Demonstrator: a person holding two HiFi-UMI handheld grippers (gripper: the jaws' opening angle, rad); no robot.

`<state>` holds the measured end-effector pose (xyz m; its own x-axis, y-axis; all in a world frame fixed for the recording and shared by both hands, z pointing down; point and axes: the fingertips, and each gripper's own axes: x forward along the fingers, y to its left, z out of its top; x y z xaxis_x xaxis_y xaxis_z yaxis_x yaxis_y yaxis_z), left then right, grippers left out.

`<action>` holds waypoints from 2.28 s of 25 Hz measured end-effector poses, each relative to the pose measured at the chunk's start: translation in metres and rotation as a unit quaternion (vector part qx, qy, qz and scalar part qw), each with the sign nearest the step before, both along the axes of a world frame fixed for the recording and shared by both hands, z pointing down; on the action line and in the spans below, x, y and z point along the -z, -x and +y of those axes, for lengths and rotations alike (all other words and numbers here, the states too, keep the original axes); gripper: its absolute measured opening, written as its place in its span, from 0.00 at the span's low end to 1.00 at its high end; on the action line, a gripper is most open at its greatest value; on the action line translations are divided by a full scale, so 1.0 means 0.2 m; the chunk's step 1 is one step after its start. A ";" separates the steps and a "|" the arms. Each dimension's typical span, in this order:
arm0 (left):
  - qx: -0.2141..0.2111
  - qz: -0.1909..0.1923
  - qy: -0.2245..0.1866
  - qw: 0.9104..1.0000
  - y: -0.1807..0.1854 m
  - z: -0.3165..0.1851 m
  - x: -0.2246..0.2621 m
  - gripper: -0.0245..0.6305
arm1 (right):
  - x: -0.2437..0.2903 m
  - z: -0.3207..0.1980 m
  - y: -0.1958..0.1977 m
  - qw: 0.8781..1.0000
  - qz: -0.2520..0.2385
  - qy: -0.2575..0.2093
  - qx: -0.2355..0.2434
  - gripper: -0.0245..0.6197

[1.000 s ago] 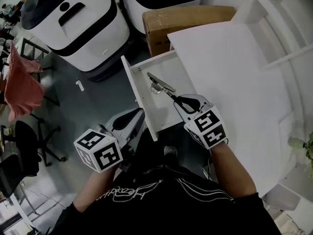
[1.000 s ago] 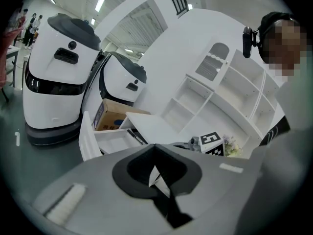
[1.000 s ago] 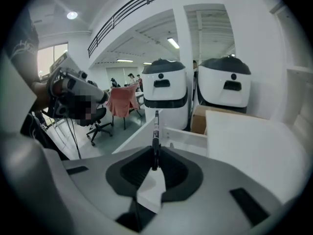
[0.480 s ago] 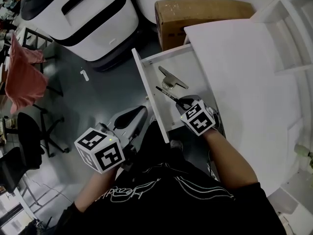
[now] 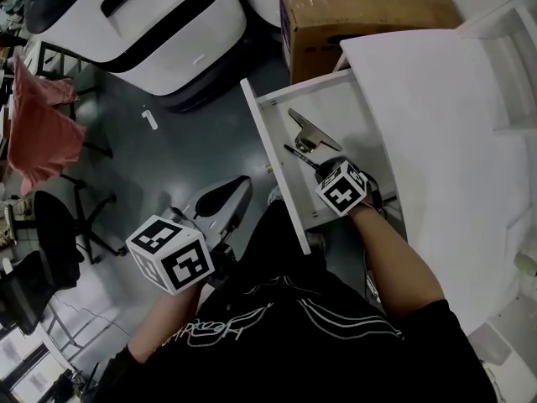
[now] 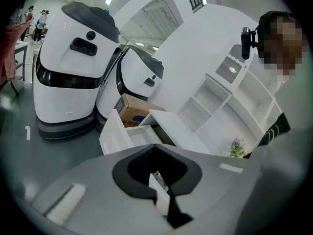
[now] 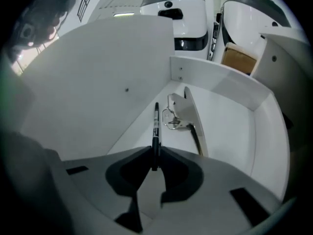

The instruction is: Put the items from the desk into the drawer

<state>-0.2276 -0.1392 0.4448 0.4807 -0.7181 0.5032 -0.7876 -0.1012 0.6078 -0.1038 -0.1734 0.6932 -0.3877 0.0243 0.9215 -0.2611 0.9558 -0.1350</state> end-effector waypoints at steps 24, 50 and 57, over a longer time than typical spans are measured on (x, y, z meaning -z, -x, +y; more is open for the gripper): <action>-0.075 0.023 -0.070 0.994 -0.06 -0.01 0.24 0.05 | 0.73 0.08 -0.02 0.964 -0.193 0.020 -0.180 0.35; -0.199 0.031 -0.257 0.945 -0.82 0.83 1.12 0.05 | 2.42 1.01 -0.57 0.804 -0.540 -0.123 -0.218 0.05; -0.195 0.043 -0.267 0.943 -0.80 0.90 1.15 0.05 | 2.43 1.08 -0.54 0.813 -0.526 -0.133 -0.213 0.05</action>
